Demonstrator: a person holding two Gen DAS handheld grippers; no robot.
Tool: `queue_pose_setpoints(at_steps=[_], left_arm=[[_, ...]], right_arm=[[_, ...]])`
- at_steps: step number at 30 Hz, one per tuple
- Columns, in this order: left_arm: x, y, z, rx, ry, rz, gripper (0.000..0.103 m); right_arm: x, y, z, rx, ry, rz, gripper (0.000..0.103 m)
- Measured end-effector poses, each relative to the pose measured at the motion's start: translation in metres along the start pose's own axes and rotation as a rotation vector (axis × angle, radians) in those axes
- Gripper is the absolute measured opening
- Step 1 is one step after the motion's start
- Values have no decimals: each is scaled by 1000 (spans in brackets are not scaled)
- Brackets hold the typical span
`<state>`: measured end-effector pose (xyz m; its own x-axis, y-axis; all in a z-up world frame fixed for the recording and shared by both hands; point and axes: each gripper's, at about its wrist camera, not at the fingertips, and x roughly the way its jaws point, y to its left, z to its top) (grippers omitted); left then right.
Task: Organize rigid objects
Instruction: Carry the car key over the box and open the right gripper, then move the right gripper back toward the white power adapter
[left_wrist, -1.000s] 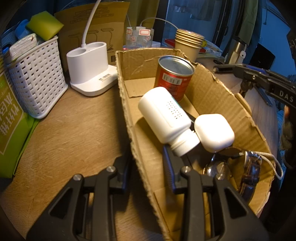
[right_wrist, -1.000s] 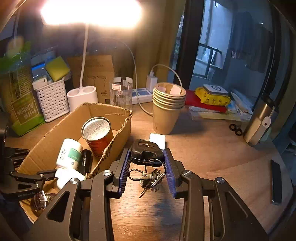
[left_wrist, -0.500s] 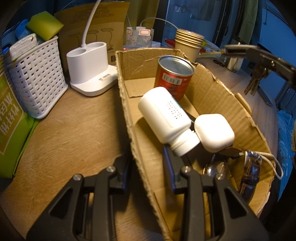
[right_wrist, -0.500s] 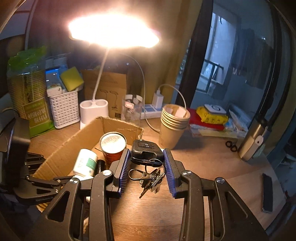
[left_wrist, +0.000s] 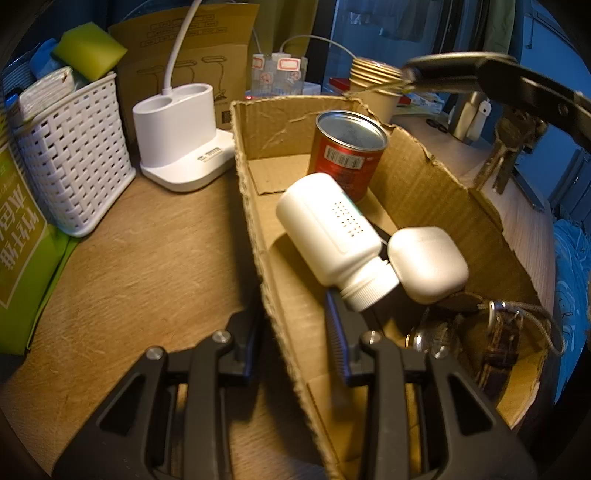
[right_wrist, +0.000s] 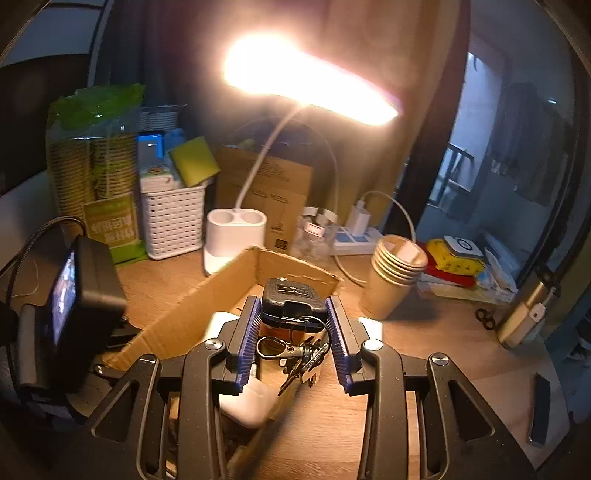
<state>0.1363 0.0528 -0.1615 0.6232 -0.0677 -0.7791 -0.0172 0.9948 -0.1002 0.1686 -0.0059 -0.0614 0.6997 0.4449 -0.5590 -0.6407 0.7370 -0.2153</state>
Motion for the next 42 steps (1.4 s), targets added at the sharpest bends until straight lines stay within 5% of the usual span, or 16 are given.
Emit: queue_pose_setpoints(at_steps=[14,42], left_arm=[[0,0,0,0,0,0,34],[0,2,-1,-2,1,-5,34]], right_arm=[[30,15,-5,5,49,86,38],[55,0,-24,62,122,99,29]])
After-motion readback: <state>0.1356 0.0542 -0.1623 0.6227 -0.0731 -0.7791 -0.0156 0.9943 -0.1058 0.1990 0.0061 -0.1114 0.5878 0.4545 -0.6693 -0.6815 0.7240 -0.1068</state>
